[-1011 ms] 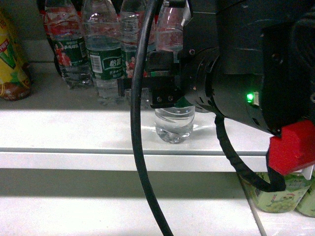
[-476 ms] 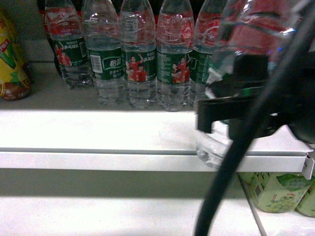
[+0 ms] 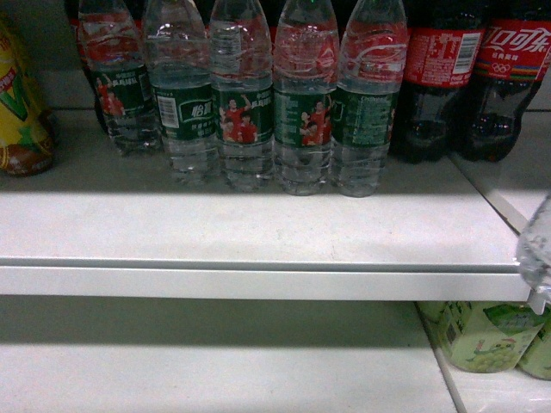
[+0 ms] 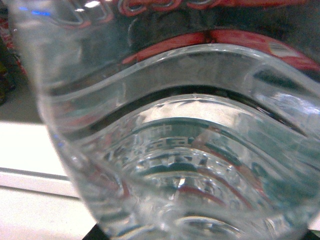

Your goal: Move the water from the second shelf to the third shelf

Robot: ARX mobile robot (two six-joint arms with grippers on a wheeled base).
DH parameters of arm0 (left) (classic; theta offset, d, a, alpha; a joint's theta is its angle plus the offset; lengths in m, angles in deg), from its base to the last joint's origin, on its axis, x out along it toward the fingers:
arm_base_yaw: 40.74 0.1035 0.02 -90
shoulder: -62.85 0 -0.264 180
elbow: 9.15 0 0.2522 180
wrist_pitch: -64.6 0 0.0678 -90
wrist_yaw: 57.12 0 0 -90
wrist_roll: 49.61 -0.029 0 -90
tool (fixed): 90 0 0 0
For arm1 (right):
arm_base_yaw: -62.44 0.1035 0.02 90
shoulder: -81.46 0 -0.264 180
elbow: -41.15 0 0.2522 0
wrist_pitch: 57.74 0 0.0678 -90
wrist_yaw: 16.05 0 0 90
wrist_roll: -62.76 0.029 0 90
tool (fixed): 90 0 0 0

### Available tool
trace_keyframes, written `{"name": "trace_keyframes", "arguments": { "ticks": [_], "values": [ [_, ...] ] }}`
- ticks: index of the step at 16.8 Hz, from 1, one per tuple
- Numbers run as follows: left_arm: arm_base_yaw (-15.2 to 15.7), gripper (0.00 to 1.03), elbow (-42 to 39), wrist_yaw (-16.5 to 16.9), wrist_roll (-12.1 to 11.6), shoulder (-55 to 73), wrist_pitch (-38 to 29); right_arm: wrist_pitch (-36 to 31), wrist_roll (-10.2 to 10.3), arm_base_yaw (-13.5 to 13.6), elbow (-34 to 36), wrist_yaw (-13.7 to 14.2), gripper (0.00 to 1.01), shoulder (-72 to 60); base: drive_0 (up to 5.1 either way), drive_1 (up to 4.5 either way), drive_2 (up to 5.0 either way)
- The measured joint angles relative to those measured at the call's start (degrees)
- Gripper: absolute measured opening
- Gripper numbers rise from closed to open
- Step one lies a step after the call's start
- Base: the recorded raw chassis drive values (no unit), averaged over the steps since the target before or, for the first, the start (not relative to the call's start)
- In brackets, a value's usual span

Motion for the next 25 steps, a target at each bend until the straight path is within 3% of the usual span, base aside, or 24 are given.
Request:
{"name": "trace_keyframes", "arguments": {
  "ticks": [3, 8, 15, 17, 25],
  "values": [
    [0.0, 0.98, 0.0, 0.0, 0.0, 0.0, 0.0, 3.8, -1.2, -1.7, 2.1, 0.1, 0.4, 8.1, 0.0, 0.0, 0.0],
    [0.0, 0.98, 0.0, 0.0, 0.0, 0.0, 0.0, 8.9, -1.4, -7.3, 4.2, -1.0, 0.4, 17.0, 0.0, 0.0, 0.0],
    [0.0, 0.98, 0.0, 0.0, 0.0, 0.0, 0.0, 10.2, -1.1, -9.2, 4.6, -1.1, 0.39, 18.8, 0.0, 0.0, 0.0],
    [0.0, 0.98, 0.0, 0.0, 0.0, 0.0, 0.0, 10.6, 0.3, -11.6, 5.7, -2.5, 0.39, 20.2, 0.0, 0.0, 0.0],
    [0.0, 0.98, 0.0, 0.0, 0.0, 0.0, 0.0, 10.6, 0.5, -11.6, 5.7, -2.6, 0.39, 20.2, 0.0, 0.0, 0.0]
  ]
}}
